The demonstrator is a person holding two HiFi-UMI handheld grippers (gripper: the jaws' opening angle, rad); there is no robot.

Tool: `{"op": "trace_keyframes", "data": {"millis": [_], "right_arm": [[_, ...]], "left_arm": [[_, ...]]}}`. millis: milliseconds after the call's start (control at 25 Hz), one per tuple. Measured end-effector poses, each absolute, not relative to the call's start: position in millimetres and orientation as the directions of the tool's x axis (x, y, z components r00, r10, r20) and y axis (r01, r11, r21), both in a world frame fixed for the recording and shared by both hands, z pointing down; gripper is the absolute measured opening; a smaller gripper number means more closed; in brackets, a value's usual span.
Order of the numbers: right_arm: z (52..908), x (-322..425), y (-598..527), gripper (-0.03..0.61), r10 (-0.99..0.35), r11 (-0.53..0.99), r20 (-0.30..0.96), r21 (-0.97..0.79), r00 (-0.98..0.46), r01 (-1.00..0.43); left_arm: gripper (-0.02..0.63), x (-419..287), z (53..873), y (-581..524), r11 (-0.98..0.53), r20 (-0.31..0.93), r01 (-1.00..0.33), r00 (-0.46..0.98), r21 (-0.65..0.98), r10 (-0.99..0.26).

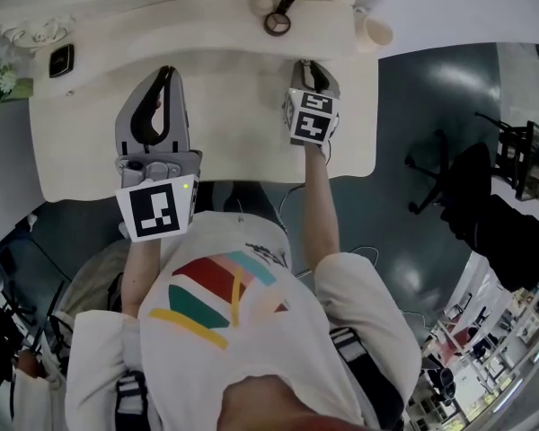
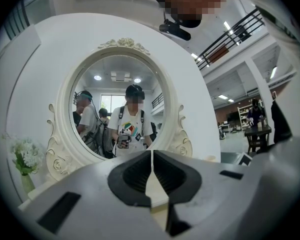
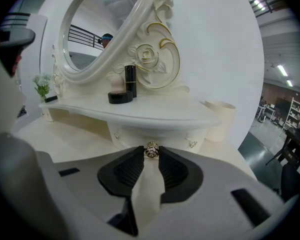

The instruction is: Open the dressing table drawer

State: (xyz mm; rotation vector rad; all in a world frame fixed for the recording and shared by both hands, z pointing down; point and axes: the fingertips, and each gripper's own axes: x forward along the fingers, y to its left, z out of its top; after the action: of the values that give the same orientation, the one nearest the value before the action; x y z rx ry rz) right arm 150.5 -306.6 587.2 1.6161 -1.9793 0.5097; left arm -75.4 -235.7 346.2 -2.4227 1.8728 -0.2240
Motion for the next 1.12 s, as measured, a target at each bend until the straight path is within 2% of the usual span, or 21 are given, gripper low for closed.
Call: {"op": "trace_keyframes", "data": {"millis": [1120], "right_arm": [[587.2, 153.8, -273.2, 0.078, -0.756, 0.224, 0.638, 0.040, -0.148, -0.974]], "left_arm": [[0.012, -68.6, 332.4, -230.1, -0.265, 0.034, -0.952, 0.263, -0.151, -0.964]]}}
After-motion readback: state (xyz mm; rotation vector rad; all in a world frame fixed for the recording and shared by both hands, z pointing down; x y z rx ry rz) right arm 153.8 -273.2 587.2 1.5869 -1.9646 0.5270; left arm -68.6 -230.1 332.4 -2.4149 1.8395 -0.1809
